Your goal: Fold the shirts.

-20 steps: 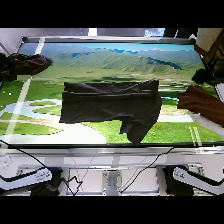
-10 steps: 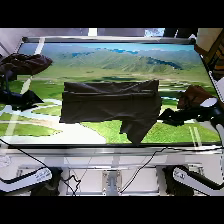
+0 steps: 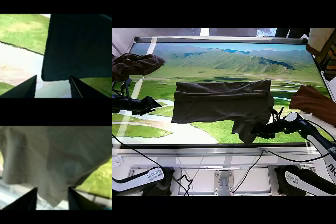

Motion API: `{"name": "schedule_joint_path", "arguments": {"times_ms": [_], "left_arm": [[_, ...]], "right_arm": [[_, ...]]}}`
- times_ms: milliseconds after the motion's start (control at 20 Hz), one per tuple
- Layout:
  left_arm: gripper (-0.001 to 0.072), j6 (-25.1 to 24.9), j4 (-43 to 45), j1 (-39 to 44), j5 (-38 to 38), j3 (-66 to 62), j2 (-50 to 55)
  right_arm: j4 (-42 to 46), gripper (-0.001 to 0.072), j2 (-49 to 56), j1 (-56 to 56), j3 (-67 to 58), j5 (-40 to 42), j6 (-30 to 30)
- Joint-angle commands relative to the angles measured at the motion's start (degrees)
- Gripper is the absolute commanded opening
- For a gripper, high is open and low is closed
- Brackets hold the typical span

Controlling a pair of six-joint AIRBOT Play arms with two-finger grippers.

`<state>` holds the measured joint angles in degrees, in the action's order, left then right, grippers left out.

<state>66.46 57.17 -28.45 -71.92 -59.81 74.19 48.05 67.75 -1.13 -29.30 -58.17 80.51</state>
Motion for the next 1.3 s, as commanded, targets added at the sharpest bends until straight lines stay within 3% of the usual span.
{"name": "schedule_joint_path", "arguments": {"times_ms": [0,200,500,600,800,850,950,1050,1150,1250], "left_arm": [[0.0479,-1.6,-0.09,-0.04,0.7,0.26,0.02],[0.0479,-1.81,-0.07,-0.04,1.14,0.26,0.02],[0.0479,-2.01,-0.09,-0.04,2.01,0.26,0.02],[0.0479,-2.01,-0.07,-0.02,2.05,0.28,0.02],[0.0478,-2.01,-0.13,-0.02,2.38,0.31,0.39],[0.0478,-1.99,-0.13,-0.02,2.64,0.31,0.44],[0.0477,-1.99,-0.09,-0.02,3.37,0.31,0.66],[0.0474,-1.99,-0.09,-0.02,3.82,0.96,1.25],[0.0474,-1.55,-0.02,-0.02,3.76,2.38,2.45],[0.0476,-1.2,-2.86,-0.02,3.72,4.87,3.89]], "right_arm": [[1.22,0.0368,-2.8,-1.64,1.14,7.21,1.86],[12.13,0.0383,-3.63,-0.46,1.25,2.16,7.13],[16.57,0.0383,-3.67,-0.46,2.1,1.7,9.79],[14.58,0.0384,-3.65,-0.46,4.7,2.8,10.27],[0.83,0.0418,-3.65,-0.5,10.19,12.68,9.03],[0.22,0.0388,-3.65,-0.5,10.6,14.27,8.76],[1.7,0.0191,-3.65,-0.5,10.58,14.64,7.96],[2.27,0.0083,-3.65,-0.5,10.58,15.52,7.98],[2.4,0.0025,-3.65,-0.5,10.56,15.82,7.96],[2.56,0.0024,-3.65,-0.5,10.56,16.02,7.91]]}}
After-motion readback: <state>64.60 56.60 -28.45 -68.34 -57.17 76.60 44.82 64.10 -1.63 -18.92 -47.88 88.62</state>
